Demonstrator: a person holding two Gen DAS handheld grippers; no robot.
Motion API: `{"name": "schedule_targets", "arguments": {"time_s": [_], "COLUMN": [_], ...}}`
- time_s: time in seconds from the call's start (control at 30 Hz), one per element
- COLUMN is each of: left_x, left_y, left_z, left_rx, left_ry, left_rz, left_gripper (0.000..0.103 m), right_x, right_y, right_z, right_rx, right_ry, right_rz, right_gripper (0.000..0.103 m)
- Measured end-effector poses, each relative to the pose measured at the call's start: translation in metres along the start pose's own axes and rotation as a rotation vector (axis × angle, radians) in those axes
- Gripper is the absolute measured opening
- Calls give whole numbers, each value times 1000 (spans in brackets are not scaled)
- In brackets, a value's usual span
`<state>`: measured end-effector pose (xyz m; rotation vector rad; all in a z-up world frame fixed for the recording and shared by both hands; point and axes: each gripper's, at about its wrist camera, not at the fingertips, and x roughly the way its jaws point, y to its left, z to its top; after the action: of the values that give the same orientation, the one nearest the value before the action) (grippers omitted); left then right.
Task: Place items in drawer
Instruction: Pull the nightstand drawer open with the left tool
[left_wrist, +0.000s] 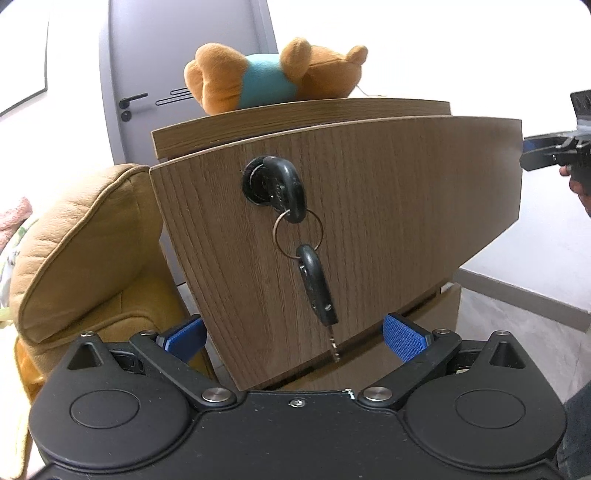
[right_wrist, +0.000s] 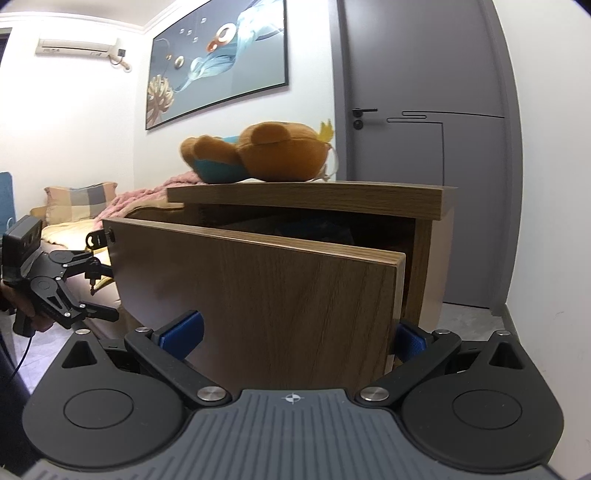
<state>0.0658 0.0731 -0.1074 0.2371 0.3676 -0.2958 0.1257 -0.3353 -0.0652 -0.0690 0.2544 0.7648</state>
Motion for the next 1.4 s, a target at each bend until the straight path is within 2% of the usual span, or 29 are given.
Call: {"name": "schedule_targets", "arguments": {"time_s": [0.17,0.3,0.77,0.87,1.13,1.4], "left_x": [-20,-34,-62,-67,-87,-124], "left_y": [-7,-16,-26,-30,-38,-40], "left_z": [-5,-9,-8,-6,9,39], "left_rx": [-24,-79,-192,-151,-137,-169], "left_ry": [5,1,14,-8,-80,-191], "left_rz": [-1,27,58,78,129,185], "left_gripper": [100,100,100,101,101,101], "right_x": [-16,-27,-49,-47,-41,-56], "right_y": [10,20,39,41,48,54], "right_z": [-3,-5,-11,-10,-4,19], "right_rx": [-3,-5,8,12,71,86], "right_ry": [2,12,12,17,21,-124], "right_rz": [23,29,33,14,-76,-133], "right_gripper": [103,103,103,103,103,103]}}
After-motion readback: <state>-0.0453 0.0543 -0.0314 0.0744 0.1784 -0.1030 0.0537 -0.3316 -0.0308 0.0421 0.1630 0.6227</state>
